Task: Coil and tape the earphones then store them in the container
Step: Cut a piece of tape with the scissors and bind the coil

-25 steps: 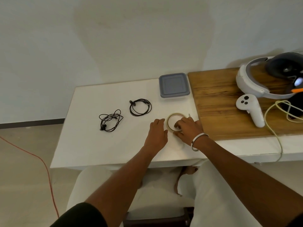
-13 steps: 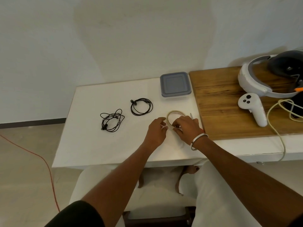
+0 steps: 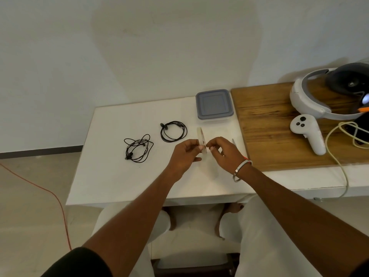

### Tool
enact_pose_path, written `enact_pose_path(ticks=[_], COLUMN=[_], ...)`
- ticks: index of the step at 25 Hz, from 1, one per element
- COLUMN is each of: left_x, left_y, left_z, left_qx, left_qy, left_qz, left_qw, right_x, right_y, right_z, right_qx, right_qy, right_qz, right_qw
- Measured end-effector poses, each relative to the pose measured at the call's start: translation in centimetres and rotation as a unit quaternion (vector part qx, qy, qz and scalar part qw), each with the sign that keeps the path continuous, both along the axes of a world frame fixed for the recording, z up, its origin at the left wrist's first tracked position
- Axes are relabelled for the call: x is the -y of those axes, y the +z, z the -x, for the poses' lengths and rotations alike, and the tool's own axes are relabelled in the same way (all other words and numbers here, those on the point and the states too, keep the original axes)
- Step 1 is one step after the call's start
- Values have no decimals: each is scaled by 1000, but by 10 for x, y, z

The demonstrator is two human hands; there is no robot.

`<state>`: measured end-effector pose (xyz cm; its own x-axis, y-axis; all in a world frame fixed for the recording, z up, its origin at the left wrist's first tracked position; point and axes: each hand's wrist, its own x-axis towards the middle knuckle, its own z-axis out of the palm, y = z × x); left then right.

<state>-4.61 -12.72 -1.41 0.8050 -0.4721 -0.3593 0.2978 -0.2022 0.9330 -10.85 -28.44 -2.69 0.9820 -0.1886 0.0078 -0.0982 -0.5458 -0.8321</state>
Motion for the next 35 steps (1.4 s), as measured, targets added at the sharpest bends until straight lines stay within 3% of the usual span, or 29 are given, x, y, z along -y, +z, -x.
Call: enact_pose_path(ticks=[5, 10, 19, 27, 35], left_x=[-3, -9, -25, -24, -25], left_y=[2, 7, 8, 5, 2], left_z=[3, 6, 0, 0, 2], left_qx=[82, 19, -51, -47, -124], left_qy=[-81, -88, -92, 30, 78], left_qz=[-26, 56, 118, 139, 124], left_qw=[993, 994, 987, 989, 981], right_x=[0, 3, -2, -4, -5], right_y=[5, 1, 1, -9, -8], right_z=[-17, -23, -22, -21, -16], right_qx=[23, -8, -62, -123, -137], right_qy=[-127, -119, -154, -162, -159], right_qz=[-30, 7, 1, -8, -10], right_qw=[991, 993, 986, 979, 978])
